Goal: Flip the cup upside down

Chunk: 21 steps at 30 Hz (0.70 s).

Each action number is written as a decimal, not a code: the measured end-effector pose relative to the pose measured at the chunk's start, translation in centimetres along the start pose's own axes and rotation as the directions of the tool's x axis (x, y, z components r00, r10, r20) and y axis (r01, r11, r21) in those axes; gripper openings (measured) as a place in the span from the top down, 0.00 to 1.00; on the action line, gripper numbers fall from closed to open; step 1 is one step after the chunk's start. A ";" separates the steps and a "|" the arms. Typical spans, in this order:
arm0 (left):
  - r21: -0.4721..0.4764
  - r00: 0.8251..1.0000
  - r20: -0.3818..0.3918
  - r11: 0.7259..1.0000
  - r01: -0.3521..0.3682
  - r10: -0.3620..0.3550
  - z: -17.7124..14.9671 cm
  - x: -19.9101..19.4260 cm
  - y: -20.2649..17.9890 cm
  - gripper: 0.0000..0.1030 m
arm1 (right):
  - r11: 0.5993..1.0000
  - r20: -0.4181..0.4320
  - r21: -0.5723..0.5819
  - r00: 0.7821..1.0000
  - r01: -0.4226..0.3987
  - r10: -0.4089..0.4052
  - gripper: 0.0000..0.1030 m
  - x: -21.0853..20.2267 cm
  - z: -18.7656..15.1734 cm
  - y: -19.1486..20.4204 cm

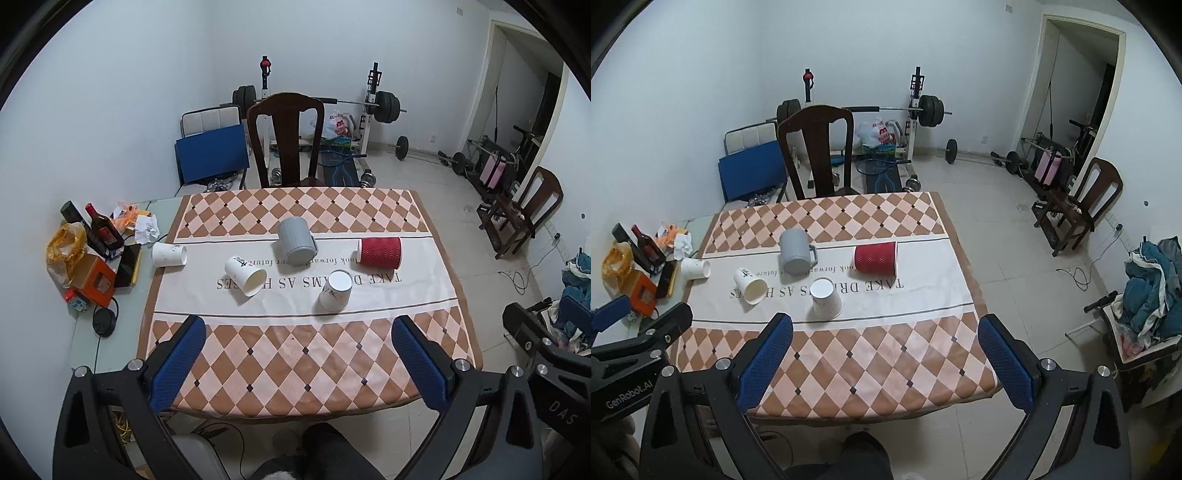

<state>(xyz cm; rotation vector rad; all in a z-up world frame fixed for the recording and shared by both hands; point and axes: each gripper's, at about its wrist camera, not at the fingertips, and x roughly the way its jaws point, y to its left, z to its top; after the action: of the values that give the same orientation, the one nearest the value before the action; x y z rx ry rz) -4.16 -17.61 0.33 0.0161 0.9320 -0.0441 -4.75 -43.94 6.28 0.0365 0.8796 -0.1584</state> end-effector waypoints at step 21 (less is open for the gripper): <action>-0.023 0.999 -0.001 0.999 -0.045 0.045 -1.1 -1.7 0.4 0.00 | 1.000 0.016 -0.016 1.000 -0.002 0.002 0.01 -2.9 -0.1 -0.4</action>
<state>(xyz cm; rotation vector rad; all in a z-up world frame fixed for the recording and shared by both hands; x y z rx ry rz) -6.04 -17.10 1.05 0.0155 0.9327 0.0080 -6.69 -43.95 8.50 0.0210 0.8652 -0.1494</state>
